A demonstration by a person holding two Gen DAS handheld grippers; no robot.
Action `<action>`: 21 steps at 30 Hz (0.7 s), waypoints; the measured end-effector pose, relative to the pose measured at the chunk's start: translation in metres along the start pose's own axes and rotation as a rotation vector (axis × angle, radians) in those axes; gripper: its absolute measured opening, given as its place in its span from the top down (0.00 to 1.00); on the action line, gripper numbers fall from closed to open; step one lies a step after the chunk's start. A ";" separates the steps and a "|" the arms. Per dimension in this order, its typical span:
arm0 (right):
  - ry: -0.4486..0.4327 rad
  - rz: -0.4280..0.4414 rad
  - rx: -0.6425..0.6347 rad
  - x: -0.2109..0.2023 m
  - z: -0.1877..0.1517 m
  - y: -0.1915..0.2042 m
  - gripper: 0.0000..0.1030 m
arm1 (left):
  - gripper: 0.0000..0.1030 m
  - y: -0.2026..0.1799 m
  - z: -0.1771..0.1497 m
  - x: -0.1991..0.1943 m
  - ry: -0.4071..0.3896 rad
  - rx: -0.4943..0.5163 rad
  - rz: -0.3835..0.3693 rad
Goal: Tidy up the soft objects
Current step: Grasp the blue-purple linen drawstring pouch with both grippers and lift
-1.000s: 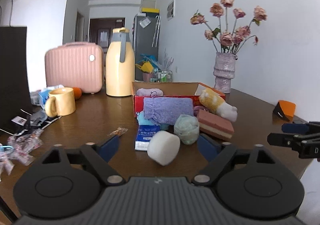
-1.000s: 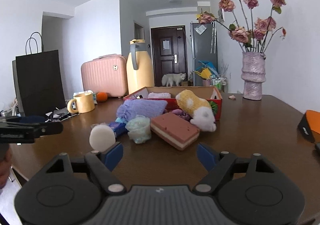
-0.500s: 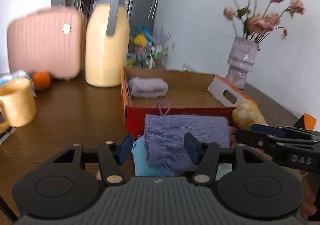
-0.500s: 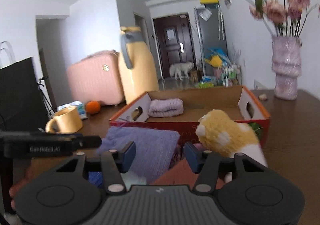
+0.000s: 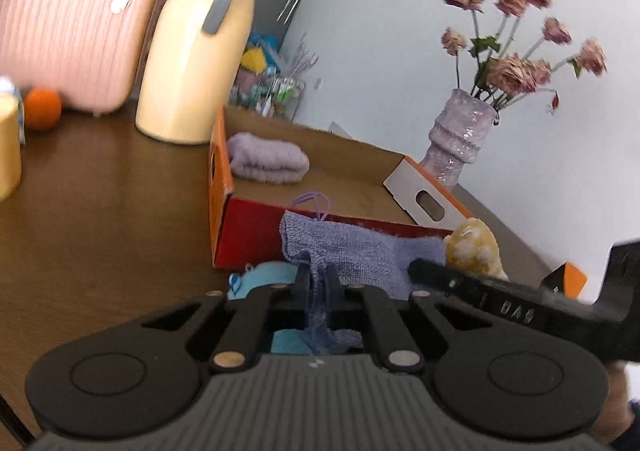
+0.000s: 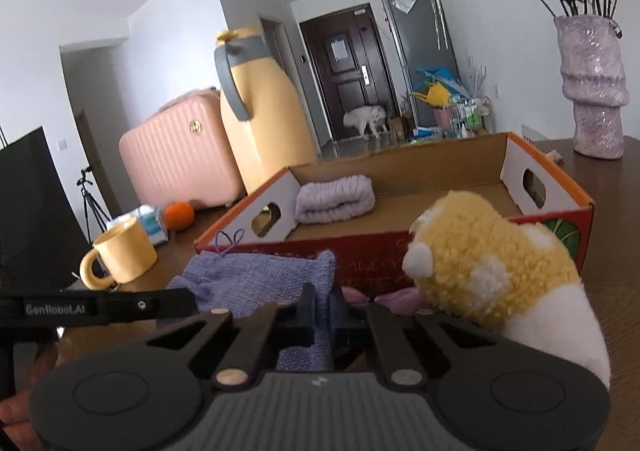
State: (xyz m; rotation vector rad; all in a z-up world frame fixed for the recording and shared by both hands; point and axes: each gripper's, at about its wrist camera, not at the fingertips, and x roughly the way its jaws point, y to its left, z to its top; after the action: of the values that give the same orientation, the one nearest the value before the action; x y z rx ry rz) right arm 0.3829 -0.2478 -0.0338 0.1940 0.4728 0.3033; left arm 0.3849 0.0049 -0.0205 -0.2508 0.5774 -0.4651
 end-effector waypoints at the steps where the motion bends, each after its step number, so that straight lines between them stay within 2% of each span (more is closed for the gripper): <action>1: -0.016 -0.002 -0.009 -0.003 0.002 0.002 0.95 | 0.93 -0.004 -0.001 -0.002 -0.012 0.021 0.008; 5: -0.088 -0.009 -0.047 -0.026 0.018 0.016 0.95 | 0.93 -0.023 0.008 -0.022 -0.080 0.059 0.007; 7: -0.130 -0.001 -0.065 -0.047 0.027 0.024 0.95 | 0.93 -0.038 0.015 -0.045 -0.138 0.090 0.001; 10: -0.162 0.016 -0.097 -0.081 0.035 0.036 0.95 | 0.93 -0.062 0.019 -0.081 -0.184 0.134 -0.012; 14: -0.147 0.036 -0.121 -0.122 0.023 0.048 0.95 | 0.93 -0.089 0.002 -0.120 -0.184 0.170 0.009; 17: -0.108 0.042 -0.129 -0.151 -0.004 0.056 0.95 | 0.93 -0.100 -0.024 -0.144 -0.175 0.160 -0.009; 21: -0.022 0.039 -0.115 -0.176 -0.043 0.056 0.95 | 0.93 -0.108 -0.066 -0.158 -0.096 0.112 -0.022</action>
State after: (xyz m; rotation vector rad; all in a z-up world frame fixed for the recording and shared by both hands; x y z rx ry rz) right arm 0.1995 -0.2487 0.0162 0.0946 0.4285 0.3656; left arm 0.1921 -0.0185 0.0375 -0.1717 0.4534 -0.5019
